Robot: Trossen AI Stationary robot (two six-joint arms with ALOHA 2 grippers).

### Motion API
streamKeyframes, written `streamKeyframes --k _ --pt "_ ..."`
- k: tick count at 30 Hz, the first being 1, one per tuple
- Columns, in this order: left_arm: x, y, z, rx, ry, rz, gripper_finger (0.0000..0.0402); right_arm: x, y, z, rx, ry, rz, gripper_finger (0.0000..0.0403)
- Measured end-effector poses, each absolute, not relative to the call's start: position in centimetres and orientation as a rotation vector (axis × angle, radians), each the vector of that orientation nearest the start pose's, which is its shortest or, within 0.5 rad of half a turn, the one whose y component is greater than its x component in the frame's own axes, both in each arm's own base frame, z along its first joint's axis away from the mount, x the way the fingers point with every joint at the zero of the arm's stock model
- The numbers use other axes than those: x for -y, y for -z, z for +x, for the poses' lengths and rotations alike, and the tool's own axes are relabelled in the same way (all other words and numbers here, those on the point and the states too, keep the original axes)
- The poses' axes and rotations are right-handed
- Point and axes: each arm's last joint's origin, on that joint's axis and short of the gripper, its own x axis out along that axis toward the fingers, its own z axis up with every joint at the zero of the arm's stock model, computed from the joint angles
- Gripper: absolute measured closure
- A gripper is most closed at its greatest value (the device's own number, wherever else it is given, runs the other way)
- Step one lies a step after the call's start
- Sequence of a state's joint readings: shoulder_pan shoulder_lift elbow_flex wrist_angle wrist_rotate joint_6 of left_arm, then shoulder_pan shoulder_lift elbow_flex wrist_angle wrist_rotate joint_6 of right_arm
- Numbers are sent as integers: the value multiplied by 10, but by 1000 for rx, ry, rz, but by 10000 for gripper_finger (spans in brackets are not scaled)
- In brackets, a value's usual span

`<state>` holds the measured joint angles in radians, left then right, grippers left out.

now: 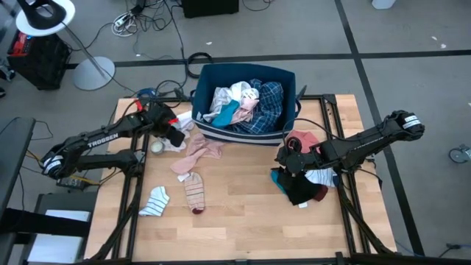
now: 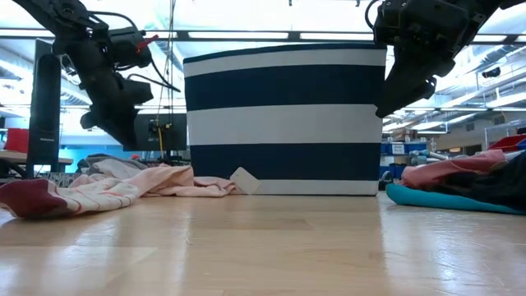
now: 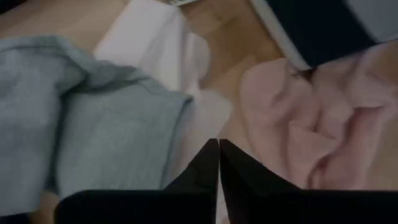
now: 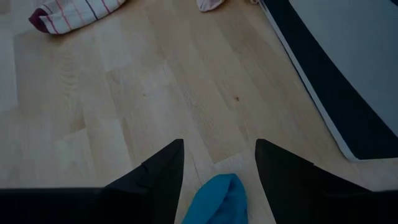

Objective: Sort clothes
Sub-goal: Put the gray boxer into the blue bin

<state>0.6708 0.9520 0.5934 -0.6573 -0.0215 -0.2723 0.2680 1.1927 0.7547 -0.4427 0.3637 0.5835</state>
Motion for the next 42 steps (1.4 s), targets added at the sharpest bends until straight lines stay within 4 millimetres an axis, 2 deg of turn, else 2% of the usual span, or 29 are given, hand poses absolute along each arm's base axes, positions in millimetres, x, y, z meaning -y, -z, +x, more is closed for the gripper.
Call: streamKeyframes --k 7,12,19,24,27,29,34,42 --pt "-106 -204 131 -885 -788 -575 312 -51 -226 225 -776 327 275 204" --pt "-109 -200 134 -955 -765 -445 262 -51 -226 225 -776 327 275 204" --pt "-115 -187 142 -1066 -756 -334 254 -51 -226 225 -776 327 275 204" --pt "-121 -179 141 -1153 -939 -275 254 -51 -226 225 -776 327 275 204" --pt "-122 -178 140 -1162 -963 -274 263 -51 -226 225 -776 327 275 204" --pt "-122 -182 141 -1153 -964 -273 285 -51 -226 225 -776 327 274 204" --pt "-127 -203 144 -1124 -1007 -245 384 -51 -226 225 -772 336 265 204" --pt "-131 -235 149 -1098 -1015 -234 400 -51 -226 225 -772 334 261 204"
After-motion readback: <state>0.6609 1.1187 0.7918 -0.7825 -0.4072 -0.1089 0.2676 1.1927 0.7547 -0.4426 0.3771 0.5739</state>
